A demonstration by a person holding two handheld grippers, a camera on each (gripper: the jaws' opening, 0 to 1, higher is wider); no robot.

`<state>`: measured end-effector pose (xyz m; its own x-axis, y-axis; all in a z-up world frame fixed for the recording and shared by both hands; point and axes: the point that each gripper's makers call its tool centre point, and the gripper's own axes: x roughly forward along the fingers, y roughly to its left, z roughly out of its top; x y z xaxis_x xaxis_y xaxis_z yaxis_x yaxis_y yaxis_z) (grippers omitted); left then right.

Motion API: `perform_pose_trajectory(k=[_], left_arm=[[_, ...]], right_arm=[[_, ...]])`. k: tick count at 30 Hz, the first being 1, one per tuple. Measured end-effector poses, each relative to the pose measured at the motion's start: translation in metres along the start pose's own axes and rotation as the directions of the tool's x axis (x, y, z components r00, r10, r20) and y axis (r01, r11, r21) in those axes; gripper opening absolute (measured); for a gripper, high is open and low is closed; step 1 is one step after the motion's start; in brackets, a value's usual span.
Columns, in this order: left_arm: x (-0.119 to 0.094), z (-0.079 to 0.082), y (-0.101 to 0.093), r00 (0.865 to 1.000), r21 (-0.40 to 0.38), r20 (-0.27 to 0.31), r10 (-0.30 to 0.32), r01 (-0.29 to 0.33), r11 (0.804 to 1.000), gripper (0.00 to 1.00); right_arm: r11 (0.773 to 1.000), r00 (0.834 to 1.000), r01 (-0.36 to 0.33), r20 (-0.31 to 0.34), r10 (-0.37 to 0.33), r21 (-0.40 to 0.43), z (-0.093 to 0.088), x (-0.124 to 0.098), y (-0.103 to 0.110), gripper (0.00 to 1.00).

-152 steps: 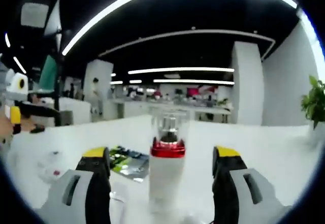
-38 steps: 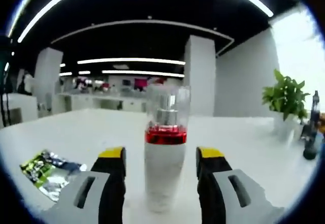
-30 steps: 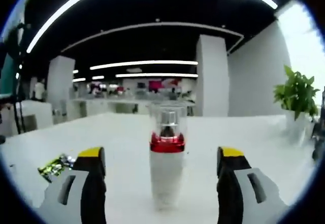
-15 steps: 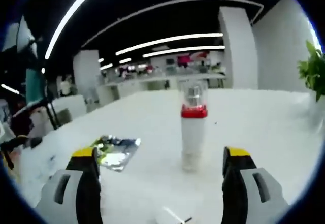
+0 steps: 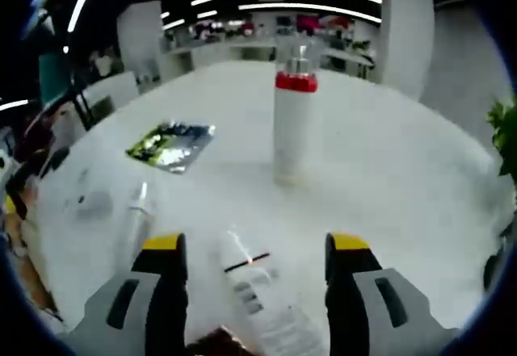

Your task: Arrange the skincare products in the storage area until every visible bottle or jar stands upright without overlapping.

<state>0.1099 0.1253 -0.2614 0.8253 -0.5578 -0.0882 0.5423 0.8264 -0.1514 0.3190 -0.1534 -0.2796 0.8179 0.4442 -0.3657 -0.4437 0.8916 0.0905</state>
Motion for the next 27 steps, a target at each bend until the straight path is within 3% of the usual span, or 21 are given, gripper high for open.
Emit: perform_pose_trajectory(k=[2, 4, 5, 8, 9, 10, 11, 12, 13, 15, 16, 20, 25, 27], left_arm=[[-0.002, 0.004, -0.001, 1.0, -0.007, 0.013, -0.004, 0.004, 1.0, 0.95], [-0.002, 0.004, -0.003, 1.0, -0.006, 0.015, -0.01, 0.01, 1.0, 0.95], [0.0, 0.003, -0.004, 1.0, -0.001, 0.009, -0.013, 0.013, 1.0, 0.95], [0.002, 0.002, -0.007, 1.0, 0.0, 0.004, -0.022, 0.022, 1.0, 0.95], [0.003, 0.002, -0.008, 1.0, -0.006, 0.007, -0.029, 0.029, 1.0, 0.95], [0.001, 0.003, -0.005, 1.0, -0.008, 0.009, -0.021, 0.021, 1.0, 0.95], [0.0, 0.004, -0.002, 1.0, -0.012, 0.014, -0.017, 0.017, 1.0, 0.95], [0.0, 0.003, -0.001, 1.0, -0.015, 0.013, -0.015, 0.015, 1.0, 0.95], [0.001, 0.001, -0.001, 1.0, -0.015, 0.006, -0.014, 0.014, 1.0, 0.95], [0.002, -0.001, 0.0, 1.0, -0.015, -0.001, -0.014, 0.014, 1.0, 0.95], [0.002, -0.001, -0.001, 1.0, -0.016, -0.001, -0.015, 0.015, 1.0, 0.95], [0.002, -0.001, -0.001, 1.0, -0.018, -0.002, -0.016, 0.016, 1.0, 0.94], [0.002, -0.001, -0.003, 1.0, -0.022, 0.0, -0.019, 0.019, 1.0, 0.94], [0.001, -0.001, -0.002, 1.0, -0.021, 0.001, -0.019, 0.019, 1.0, 0.94]], right_arm=[[0.999, 0.982, 0.001, -0.19, -0.008, -0.037, -0.033, -0.017, -0.007, 0.67], [0.998, 0.974, -0.005, -0.227, -0.01, -0.063, -0.039, -0.023, -0.008, 0.66], [0.995, 0.953, 0.006, -0.302, -0.035, -0.096, -0.05, -0.032, -0.017, 0.65], [0.991, 0.937, -0.018, -0.347, -0.028, -0.129, -0.055, -0.036, -0.023, 0.67], [0.99, 0.911, -0.089, -0.41, 0.037, -0.109, -0.066, -0.037, -0.024, 0.65], [0.985, 0.899, -0.12, -0.435, 0.057, -0.12, -0.069, -0.037, -0.026, 0.64], [0.976, 0.87, -0.138, -0.492, 0.038, -0.168, -0.086, -0.044, -0.028, 0.63], [0.972, 0.87, -0.135, -0.492, 0.024, -0.191, -0.088, -0.041, -0.035, 0.63], [0.977, 0.855, -0.116, -0.519, 0.006, -0.179, -0.099, -0.046, -0.033, 0.63], [0.978, 0.848, -0.096, -0.529, -0.018, -0.187, -0.102, -0.044, -0.041, 0.62], [0.971, 0.858, -0.13, -0.514, 0.009, -0.201, -0.099, -0.041, -0.038, 0.61], [0.976, 0.854, -0.11, -0.521, -0.004, -0.188, -0.099, -0.042, -0.04, 0.58], [0.975, 0.85, -0.108, -0.526, -0.01, -0.193, -0.101, -0.048, -0.032, 0.39], [0.974, 0.847, -0.11, -0.532, -0.012, -0.198, -0.103, -0.049, -0.029, 0.38]])
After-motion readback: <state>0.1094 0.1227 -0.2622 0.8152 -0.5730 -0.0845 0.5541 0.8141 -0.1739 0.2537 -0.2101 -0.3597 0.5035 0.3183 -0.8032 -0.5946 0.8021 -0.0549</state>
